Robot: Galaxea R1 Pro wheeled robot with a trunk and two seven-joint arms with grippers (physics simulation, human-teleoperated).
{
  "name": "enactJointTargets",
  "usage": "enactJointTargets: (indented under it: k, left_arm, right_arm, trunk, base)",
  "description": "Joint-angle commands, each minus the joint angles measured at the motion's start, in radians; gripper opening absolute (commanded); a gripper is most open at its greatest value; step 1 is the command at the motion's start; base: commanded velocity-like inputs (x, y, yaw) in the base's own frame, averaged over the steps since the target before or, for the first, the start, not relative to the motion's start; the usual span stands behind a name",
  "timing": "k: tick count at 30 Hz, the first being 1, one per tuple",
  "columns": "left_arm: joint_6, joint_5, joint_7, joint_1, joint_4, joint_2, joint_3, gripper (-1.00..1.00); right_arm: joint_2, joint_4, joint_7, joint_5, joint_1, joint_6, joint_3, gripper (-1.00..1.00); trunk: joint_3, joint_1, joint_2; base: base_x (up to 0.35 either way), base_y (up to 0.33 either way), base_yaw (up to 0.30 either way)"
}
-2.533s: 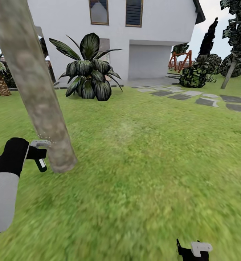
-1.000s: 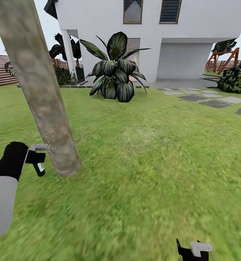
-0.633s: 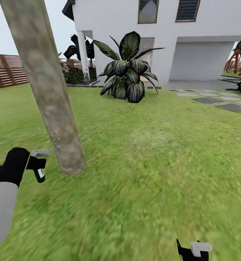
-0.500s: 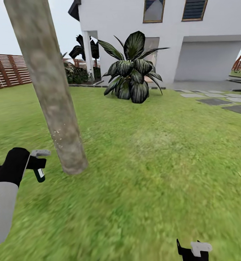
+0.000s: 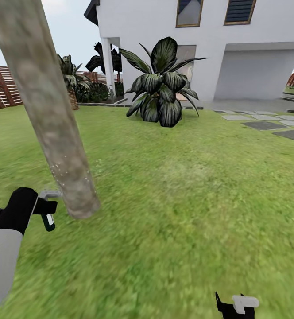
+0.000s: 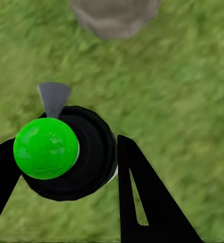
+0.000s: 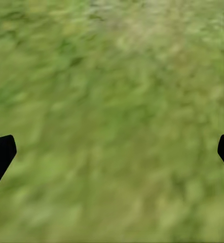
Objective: In the garden, pick up the pesticide atomizer on the floor and spray pesticide onto both trees until each tree trunk is fully covered.
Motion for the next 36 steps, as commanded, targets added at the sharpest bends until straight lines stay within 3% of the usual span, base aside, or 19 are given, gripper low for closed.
enactJointTargets:
  k: [1,6,14,18,21,23,28,31,34,36]
  left_arm:
    - [-0.001,-0.009,-0.01,0.017,0.001,-0.001,0.002,-1.0]
    - [-0.089,-0.003,-0.01,0.072,0.041,-0.005,0.004,-1.0]
    - [-0.1,-0.008,-0.01,0.076,0.049,-0.001,0.009,-1.0]
    - [-0.106,-0.013,-0.009,0.079,0.054,0.007,0.06,-1.0]
    - [-0.106,-0.014,-0.008,0.093,0.054,0.02,0.068,-1.0]
    - [-0.128,-0.015,-0.003,0.138,0.054,0.023,0.07,-1.0]
    - [-0.237,-0.01,0.007,0.168,0.055,0.01,0.074,-1.0]
    - [-0.242,-0.009,0.011,0.169,0.055,-0.004,0.077,-1.0]
    - [-0.244,-0.009,0.024,0.17,0.054,-0.002,0.081,-1.0]
    - [-0.244,-0.008,0.024,0.17,0.026,-0.001,0.111,-1.0]
  right_arm:
    - [0.0,0.001,-0.003,0.011,-0.001,-0.003,-0.005,1.0]
    - [0.0,0.001,-0.003,0.011,-0.001,-0.003,-0.005,1.0]
    - [0.0,0.001,-0.003,0.011,-0.001,-0.003,-0.005,1.0]
    - [0.0,0.001,-0.003,0.011,-0.001,-0.003,-0.005,1.0]
    - [0.0,0.001,-0.003,0.011,-0.001,-0.003,-0.005,1.0]
    - [0.0,0.001,-0.003,0.011,-0.001,-0.003,-0.005,1.0]
    - [0.0,0.001,-0.003,0.011,-0.001,-0.003,-0.005,1.0]
    - [0.0,0.001,-0.003,0.011,-0.001,-0.003,-0.005,1.0]
    - [0.0,0.001,-0.003,0.011,-0.001,-0.003,-0.004,1.0]
    - [0.0,0.002,-0.003,0.011,-0.001,-0.003,-0.004,1.0]
  trunk:
    - [-0.001,0.0,0.0]
    - [-0.001,0.0,0.0]
    - [-0.001,0.0,0.0]
    - [-0.001,0.0,0.0]
    - [-0.001,0.0,0.0]
    - [-0.001,0.0,0.0]
    - [-0.001,0.0,0.0]
    - [-0.001,0.0,0.0]
    - [-0.001,0.0,0.0]
    - [-0.001,0.0,0.0]
  base:
    - [0.005,-0.243,0.0]
    - [0.005,-0.243,0.0]
    - [0.192,-0.197,0.0]
    - [0.233,-0.026,0.0]
    - [0.048,-0.002,0.0]
    - [0.006,0.0,0.085]
    - [0.001,0.0,0.234]
    - [0.0,0.0,0.275]
    - [0.0,0.0,0.153]
    - [0.0,0.0,0.023]
